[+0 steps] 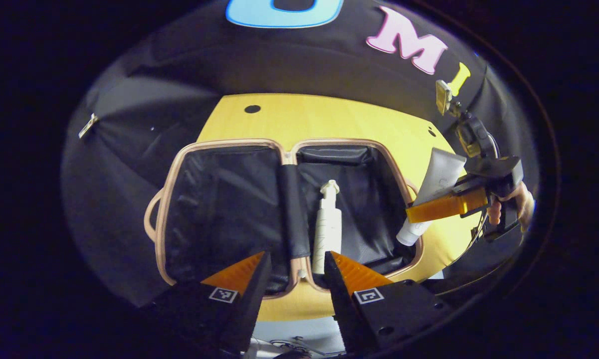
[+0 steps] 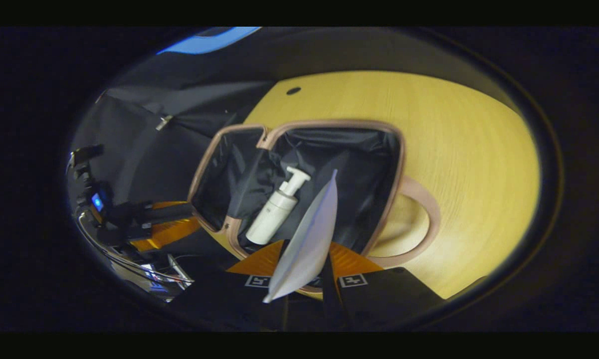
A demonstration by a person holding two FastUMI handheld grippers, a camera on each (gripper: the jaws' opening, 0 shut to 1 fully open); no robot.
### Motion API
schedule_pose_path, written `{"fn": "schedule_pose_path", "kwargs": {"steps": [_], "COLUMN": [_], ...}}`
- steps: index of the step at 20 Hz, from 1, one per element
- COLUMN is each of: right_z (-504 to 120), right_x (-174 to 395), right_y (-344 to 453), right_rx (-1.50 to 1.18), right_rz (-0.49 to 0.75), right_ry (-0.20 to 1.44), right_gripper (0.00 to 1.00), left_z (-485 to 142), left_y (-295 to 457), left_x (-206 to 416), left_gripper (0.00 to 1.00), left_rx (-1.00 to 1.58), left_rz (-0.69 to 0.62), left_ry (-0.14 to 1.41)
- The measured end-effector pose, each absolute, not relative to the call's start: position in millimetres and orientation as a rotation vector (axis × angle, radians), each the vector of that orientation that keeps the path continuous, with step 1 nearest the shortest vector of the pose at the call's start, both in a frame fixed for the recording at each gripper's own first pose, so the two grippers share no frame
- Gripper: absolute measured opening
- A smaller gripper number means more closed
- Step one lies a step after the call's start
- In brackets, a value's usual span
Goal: First open the suitcase, pack the skin care products into it, and then close the suitcase.
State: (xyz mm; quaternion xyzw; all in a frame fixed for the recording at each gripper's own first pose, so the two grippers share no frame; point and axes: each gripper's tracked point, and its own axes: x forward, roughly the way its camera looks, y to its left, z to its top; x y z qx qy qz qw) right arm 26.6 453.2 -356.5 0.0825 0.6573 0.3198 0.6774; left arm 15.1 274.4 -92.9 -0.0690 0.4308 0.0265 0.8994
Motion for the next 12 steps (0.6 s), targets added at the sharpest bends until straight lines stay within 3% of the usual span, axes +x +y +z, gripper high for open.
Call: {"fn": "schedule_pose_path", "kwargs": {"steps": [1,2,5,6,7,8,10,11,12], "right_z": [-371.8,-385.2,-403.9,-408.6,-412.7,-417.1,-423.2,-423.1,-420.6], "right_x": [22.6,17.8,10.9,11.5,13.4,12.1,15.9,17.2,20.1], "right_y": [451.6,450.8,459.5,462.2,462.5,462.6,461.6,463.1,465.1], "right_rx": [0.128,0.088,0.119,0.132,0.139,0.150,0.180,0.208,0.239], "right_rz": [0.702,0.685,0.614,0.594,0.584,0.555,0.478,0.448,0.433], "right_ry": [1.527,1.574,1.689,1.702,1.720,1.748,1.783,1.794,1.795], "right_gripper": [0.33,0.23,0.24,0.41,0.41,0.25,0.29,0.39,0.41], "left_z": [-92.2,-90.3,-95.9,-103.1,-106.8,-109.0,-111.8,-114.0,-119.4], "left_y": [292.2,314.6,367.3,379.4,393.1,407.1,423.7,433.5,437.6], "left_x": [5.0,-3.3,-22.4,-28.6,-32.7,-36.9,-38.0,-37.5,-32.9], "left_gripper": [0.72,0.72,0.73,0.73,0.73,0.73,0.73,0.73,0.73], "left_rx": [-0.167,-0.186,-0.243,-0.258,-0.273,-0.291,-0.311,-0.314,-0.320], "left_rz": [0.090,0.134,0.232,0.267,0.289,0.302,0.321,0.332,0.343], "left_ry": [0.886,0.883,0.884,0.889,0.892,0.897,0.900,0.902,0.906]}}
